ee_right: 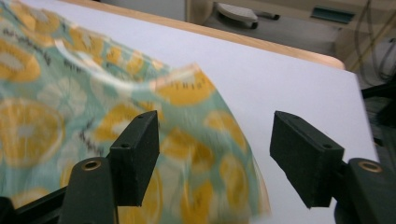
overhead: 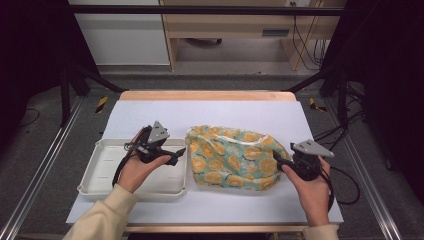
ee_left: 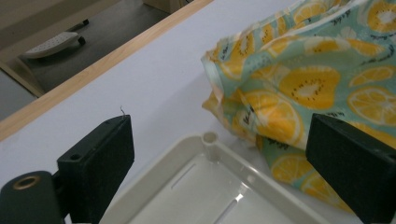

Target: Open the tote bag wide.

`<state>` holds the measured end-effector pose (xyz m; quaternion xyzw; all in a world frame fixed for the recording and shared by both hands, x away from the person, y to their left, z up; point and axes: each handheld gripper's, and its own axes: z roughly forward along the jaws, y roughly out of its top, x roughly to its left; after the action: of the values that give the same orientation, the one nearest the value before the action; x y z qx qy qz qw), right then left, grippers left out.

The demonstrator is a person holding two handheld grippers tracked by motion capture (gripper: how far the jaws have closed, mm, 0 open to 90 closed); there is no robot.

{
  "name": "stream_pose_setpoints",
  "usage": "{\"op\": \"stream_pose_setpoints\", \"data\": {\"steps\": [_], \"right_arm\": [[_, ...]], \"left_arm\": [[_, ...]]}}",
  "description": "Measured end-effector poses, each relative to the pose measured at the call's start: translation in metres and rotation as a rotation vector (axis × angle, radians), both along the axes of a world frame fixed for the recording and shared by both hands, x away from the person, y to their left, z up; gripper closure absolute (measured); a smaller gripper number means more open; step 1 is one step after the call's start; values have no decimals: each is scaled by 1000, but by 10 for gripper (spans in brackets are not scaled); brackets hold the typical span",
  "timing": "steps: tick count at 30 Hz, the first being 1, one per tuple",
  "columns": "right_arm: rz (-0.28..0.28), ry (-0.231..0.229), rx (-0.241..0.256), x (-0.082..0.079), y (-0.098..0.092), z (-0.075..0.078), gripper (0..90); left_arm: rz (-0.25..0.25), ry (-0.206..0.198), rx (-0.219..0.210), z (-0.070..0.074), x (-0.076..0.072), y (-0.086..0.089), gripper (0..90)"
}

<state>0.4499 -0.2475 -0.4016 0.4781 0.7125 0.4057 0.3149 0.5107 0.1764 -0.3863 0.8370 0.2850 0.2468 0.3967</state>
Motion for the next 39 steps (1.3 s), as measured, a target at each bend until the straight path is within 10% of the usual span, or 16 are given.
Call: {"op": "stream_pose_setpoints", "data": {"steps": [4, 11, 19, 30, 36, 39], "right_arm": [[51, 67, 35, 37, 9, 0, 328], [160, 79, 55, 28, 22, 2, 899], [225, -20, 116, -41, 19, 2, 900], [291, 32, 156, -82, 5, -36, 900], [258, 67, 112, -89, -3, -45, 900], [251, 62, 109, -92, -4, -44, 900]], "left_arm": [[-10, 22, -6, 1, 12, -8, 86], [-38, 29, -6, -1, 16, -12, 105], [-91, 60, -7, -4, 23, -22, 111], [-175, 128, 26, -17, 32, -52, 156], [-200, 131, 78, -18, 26, -63, 509], [-173, 125, 37, -19, 20, -60, 660]]}}
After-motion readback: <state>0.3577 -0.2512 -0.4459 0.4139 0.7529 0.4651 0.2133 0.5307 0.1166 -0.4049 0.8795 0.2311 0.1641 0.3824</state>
